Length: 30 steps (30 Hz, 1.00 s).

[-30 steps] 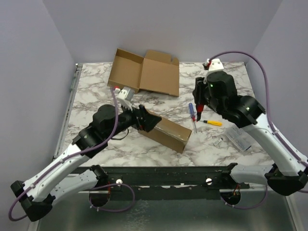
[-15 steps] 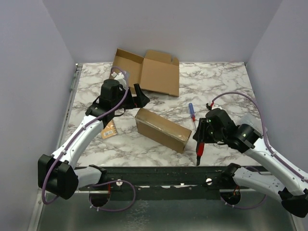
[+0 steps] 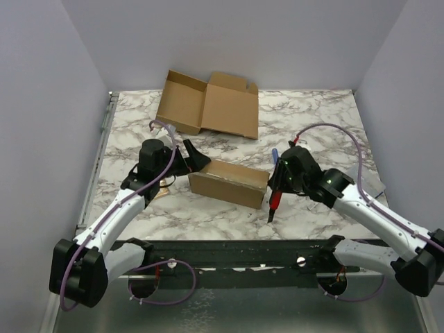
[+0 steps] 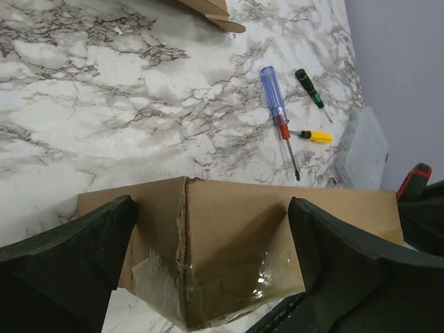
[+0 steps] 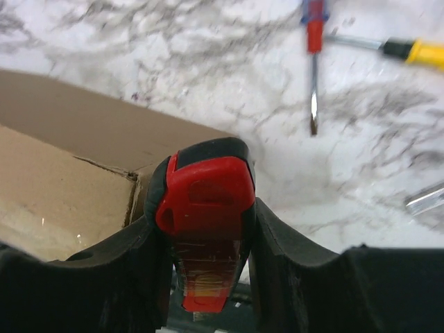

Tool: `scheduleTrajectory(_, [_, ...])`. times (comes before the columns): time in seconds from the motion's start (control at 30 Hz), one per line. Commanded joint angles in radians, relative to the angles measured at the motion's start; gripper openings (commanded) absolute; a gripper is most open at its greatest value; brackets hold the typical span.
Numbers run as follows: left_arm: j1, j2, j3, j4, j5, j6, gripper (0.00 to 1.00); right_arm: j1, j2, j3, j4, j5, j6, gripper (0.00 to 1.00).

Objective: Unpack the express box
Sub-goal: Adjust the express box at the center of the board.

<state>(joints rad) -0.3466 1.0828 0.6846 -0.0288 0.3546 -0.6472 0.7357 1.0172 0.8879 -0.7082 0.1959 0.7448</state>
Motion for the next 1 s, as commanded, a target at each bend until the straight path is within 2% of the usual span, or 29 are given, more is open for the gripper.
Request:
scheduleTrajectory(0.0, [-0.04, -0.089, -0.089, 0.088, 0.146, -0.159, 0.99, -0.026, 0.133, 0.119, 0.237, 0.079, -0.121, 0.0])
scheduleTrajectory(0.2, [-0.107, -0.164, -0.156, 0.147, 0.128, -0.256, 0.99, -0.137, 0.286, 0.203, 0.344, 0.013, -0.317, 0.0])
scheduleTrajectory(0.33, [-0.177, -0.185, -0.164, 0.153, 0.095, -0.271, 0.99, -0.16, 0.367, 0.255, 0.336, 0.016, -0.4, 0.0])
scheduleTrajectory(0.57, [-0.308, -0.192, -0.175, 0.181, 0.025, -0.303, 0.99, -0.186, 0.354, 0.143, 0.488, 0.045, -0.479, 0.0])
scheduleTrajectory(0.67, [-0.313, -0.184, -0.144, 0.127, 0.017, -0.247, 0.99, -0.214, 0.386, 0.147, 0.5, 0.058, -0.498, 0.0])
scheduleTrajectory(0.8, [-0.31, -0.195, -0.026, -0.06, -0.037, -0.106, 0.99, -0.225, 0.381, 0.169, 0.466, 0.084, -0.5, 0.0])
scheduleTrajectory(0.97, [-0.295, -0.18, 0.142, -0.26, -0.124, 0.092, 0.99, -0.226, 0.336, 0.212, 0.326, 0.235, -0.509, 0.0])
